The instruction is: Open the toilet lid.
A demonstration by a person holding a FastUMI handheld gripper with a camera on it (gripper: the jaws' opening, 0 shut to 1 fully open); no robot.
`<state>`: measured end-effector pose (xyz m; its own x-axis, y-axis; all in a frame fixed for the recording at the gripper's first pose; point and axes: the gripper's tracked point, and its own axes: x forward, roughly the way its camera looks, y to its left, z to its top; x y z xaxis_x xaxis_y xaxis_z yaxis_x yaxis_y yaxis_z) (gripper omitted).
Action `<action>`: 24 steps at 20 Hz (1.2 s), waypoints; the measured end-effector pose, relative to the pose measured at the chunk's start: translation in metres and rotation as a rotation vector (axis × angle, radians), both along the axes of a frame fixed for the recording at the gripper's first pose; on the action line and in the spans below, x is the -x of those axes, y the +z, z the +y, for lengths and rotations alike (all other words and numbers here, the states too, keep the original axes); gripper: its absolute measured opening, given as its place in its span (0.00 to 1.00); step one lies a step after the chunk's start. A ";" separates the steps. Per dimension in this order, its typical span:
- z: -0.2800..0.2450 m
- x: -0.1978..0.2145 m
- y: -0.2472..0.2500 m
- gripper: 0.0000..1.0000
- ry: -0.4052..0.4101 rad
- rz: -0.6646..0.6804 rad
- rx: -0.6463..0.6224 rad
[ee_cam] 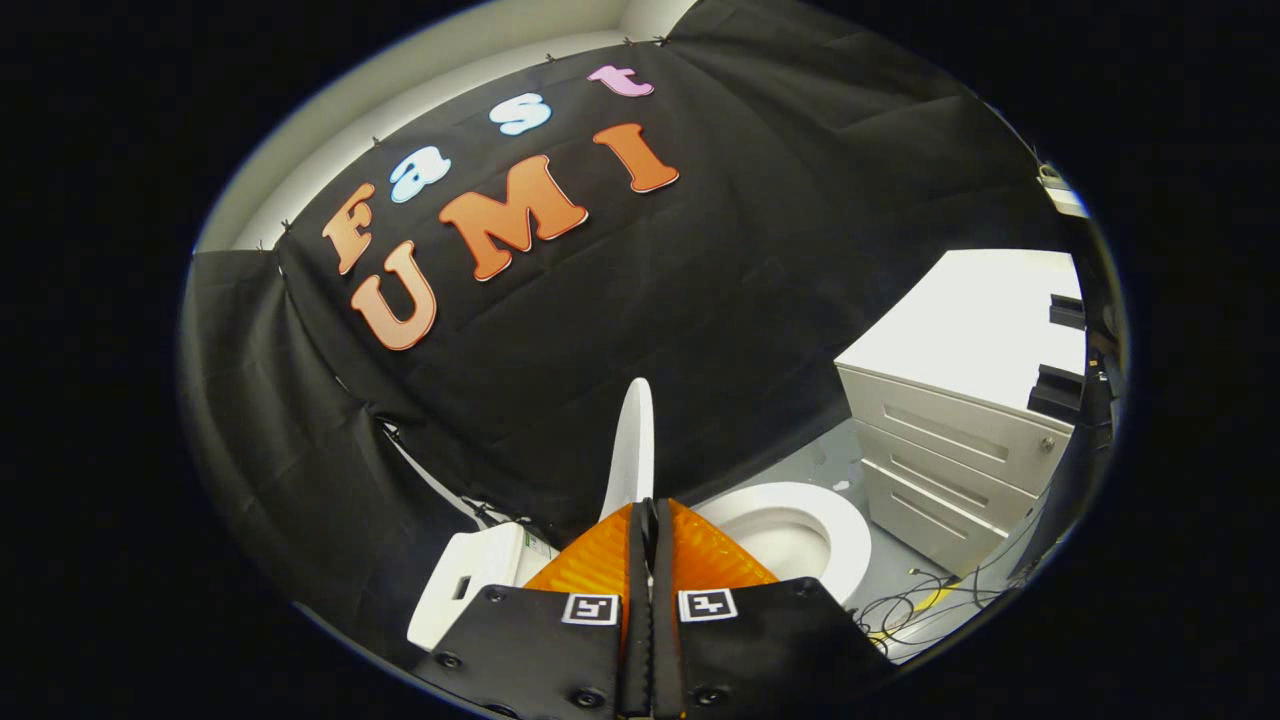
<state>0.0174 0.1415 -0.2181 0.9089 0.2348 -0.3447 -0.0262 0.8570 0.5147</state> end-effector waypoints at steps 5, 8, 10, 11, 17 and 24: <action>0.023 0.003 0.016 0.09 0.021 -0.027 0.023; 0.039 0.005 0.025 0.09 0.037 -0.041 0.045; 0.051 0.008 0.032 0.08 0.055 -0.053 0.067; 0.058 0.008 0.036 0.08 0.065 -0.059 0.080; 0.096 0.012 0.055 0.08 0.111 -0.085 0.130; 0.162 0.030 0.082 0.09 0.211 -0.134 0.195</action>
